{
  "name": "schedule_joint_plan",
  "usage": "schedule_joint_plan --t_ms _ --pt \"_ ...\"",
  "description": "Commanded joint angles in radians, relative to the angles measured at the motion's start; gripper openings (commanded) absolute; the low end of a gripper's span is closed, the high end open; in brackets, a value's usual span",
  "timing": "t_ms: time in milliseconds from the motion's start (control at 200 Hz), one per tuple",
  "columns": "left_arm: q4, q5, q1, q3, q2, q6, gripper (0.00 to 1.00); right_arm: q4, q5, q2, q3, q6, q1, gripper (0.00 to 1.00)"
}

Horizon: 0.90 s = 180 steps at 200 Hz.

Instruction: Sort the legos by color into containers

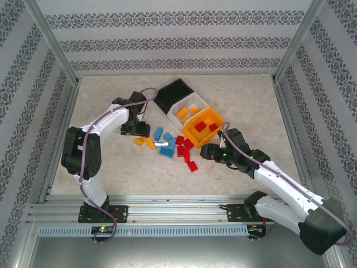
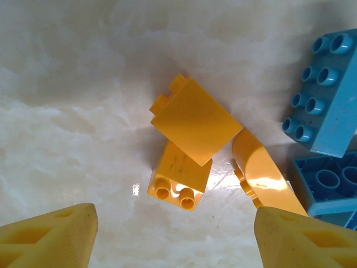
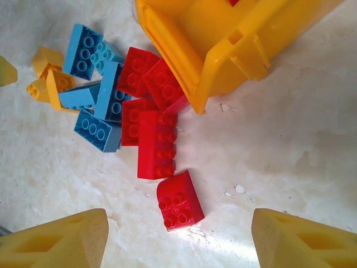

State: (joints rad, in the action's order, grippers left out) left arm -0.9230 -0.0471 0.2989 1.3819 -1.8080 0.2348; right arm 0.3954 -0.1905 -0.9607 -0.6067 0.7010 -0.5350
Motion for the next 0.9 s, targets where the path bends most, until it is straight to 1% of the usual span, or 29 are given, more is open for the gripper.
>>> schedule_joint_plan --t_ms 0,300,659,894 --pt "0.033 -0.01 -0.006 0.004 -0.044 -0.023 0.75 0.0 0.022 0.008 -0.022 0.002 -0.01 0.69" --pt "0.054 -0.023 -0.026 0.046 -0.127 -0.042 0.76 0.016 0.043 0.029 -0.012 0.006 -0.01 0.69" --pt "0.064 -0.031 -0.039 0.089 -0.193 -0.054 0.74 0.011 0.043 0.006 -0.021 0.008 -0.01 0.69" --pt "0.075 -0.032 -0.049 0.102 -0.22 -0.055 0.66 0.006 0.046 0.003 -0.015 0.014 -0.011 0.69"
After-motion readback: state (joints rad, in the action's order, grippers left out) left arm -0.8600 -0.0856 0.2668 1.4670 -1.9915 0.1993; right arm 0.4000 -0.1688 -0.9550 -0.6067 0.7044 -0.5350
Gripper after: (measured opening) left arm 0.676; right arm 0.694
